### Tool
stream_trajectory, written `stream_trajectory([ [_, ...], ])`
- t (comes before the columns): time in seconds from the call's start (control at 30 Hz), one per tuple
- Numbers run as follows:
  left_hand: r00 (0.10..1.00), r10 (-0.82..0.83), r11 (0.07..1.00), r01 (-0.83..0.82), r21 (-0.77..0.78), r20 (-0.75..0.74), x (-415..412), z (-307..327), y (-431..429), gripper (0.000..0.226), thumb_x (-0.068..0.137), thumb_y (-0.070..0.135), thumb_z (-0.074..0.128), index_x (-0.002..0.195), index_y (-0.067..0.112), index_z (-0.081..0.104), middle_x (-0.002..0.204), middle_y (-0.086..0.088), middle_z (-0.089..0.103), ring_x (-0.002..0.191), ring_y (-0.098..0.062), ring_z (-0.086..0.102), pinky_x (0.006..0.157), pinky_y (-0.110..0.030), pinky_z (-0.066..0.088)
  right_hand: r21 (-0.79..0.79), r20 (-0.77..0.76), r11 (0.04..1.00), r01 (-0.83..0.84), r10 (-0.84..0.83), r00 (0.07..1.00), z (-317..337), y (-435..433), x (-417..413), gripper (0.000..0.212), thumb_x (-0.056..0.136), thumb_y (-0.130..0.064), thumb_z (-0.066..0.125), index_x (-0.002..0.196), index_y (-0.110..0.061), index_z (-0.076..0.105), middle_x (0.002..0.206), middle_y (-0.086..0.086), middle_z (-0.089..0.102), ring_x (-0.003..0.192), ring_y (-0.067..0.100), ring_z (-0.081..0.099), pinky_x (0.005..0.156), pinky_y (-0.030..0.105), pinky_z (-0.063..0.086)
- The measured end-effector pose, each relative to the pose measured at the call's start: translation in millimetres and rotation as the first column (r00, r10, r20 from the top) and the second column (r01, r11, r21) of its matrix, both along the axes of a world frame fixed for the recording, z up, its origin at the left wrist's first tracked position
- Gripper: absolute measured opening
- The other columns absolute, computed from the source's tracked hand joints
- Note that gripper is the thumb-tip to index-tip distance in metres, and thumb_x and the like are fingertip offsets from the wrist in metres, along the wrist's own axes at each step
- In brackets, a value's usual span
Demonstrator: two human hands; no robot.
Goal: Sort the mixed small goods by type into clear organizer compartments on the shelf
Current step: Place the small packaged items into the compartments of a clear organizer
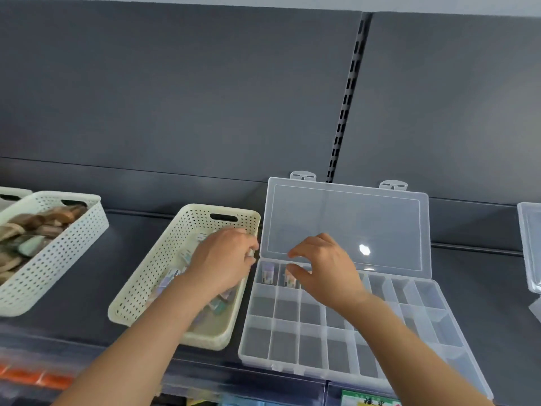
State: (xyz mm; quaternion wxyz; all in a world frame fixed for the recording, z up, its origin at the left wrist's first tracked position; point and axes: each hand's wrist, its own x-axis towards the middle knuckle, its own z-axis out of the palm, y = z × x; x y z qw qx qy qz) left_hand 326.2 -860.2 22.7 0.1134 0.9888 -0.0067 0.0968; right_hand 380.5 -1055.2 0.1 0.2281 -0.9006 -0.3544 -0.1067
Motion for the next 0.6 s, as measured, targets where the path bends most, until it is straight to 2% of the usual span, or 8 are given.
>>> stream_trajectory([
  [0.1,0.958,0.156,0.983,-0.128,0.129,-0.24,-22.4,4.2,35.6,0.021,0.089,0.022,0.061,0.11,0.028,0.065,0.107,0.008,0.062,0.094,-0.012,0.057,0.081,-0.03,0.049,-0.007,-0.002,0.991,-0.13,0.13,0.992,3.9,33.5,-11.5,0.018,0.086,-0.027,0.065,0.1,-0.019,0.073,0.101,-0.002,0.069,0.097,0.021,0.053,0.08,0.027,0.045],
  [0.23,0.832,0.299,0.947,-0.199,0.251,-0.467,-47.3,-2.8,70.0,0.023,0.084,0.017,0.062,0.106,0.022,0.066,0.105,0.002,0.062,0.093,-0.019,0.059,0.075,-0.03,0.049,-0.138,-0.022,0.945,-0.298,0.298,0.954,5.9,77.9,-29.9,0.024,0.088,-0.035,0.061,0.107,-0.023,0.071,0.104,-0.002,0.068,0.102,0.019,0.052,0.088,0.033,0.047],
  [0.33,0.779,0.324,0.941,-0.207,0.267,-0.538,-60.9,-16.2,80.5,0.022,0.081,0.018,0.063,0.102,0.017,0.065,0.097,0.0,0.061,0.086,-0.019,0.059,0.065,-0.029,0.045,-0.317,-0.081,0.864,-0.391,0.386,0.919,3.3,108.9,-42.4,0.027,0.087,-0.034,0.06,0.11,-0.024,0.069,0.102,0.005,0.066,0.102,0.024,0.052,0.086,0.038,0.049],
  [0.43,0.774,0.321,0.946,-0.239,0.219,-0.545,-68.6,-31.7,84.5,0.018,0.079,0.027,0.066,0.092,0.017,0.062,0.085,0.002,0.057,0.076,-0.016,0.057,0.057,-0.027,0.041,-0.506,-0.138,0.763,-0.401,0.387,0.911,-5.8,134.1,-48.6,0.033,0.083,-0.04,0.063,0.11,-0.02,0.065,0.1,0.008,0.064,0.099,0.027,0.053,0.08,0.037,0.05],
  [0.5,0.782,0.327,0.945,-0.28,0.171,-0.53,-70.6,-38.5,86.7,0.014,0.079,0.025,0.065,0.089,0.016,0.062,0.085,0.001,0.058,0.075,-0.016,0.058,0.052,-0.026,0.04,-0.576,-0.155,0.723,-0.381,0.362,0.919,-12.6,145.7,-49.9,0.04,0.079,-0.043,0.067,0.108,-0.017,0.061,0.098,0.008,0.062,0.096,0.027,0.055,0.073,0.035,0.047],
  [0.6,0.757,0.313,0.941,-0.327,0.082,-0.574,-69.4,-41.5,88.8,0.015,0.077,0.023,0.067,0.089,0.014,0.065,0.086,-0.002,0.064,0.075,-0.018,0.061,0.057,-0.028,0.043,-0.624,-0.142,0.698,-0.352,0.342,0.929,-18.6,155.9,-49.2,0.044,0.075,-0.047,0.07,0.105,-0.017,0.059,0.094,0.006,0.061,0.089,0.026,0.059,0.065,0.034,0.043],
])
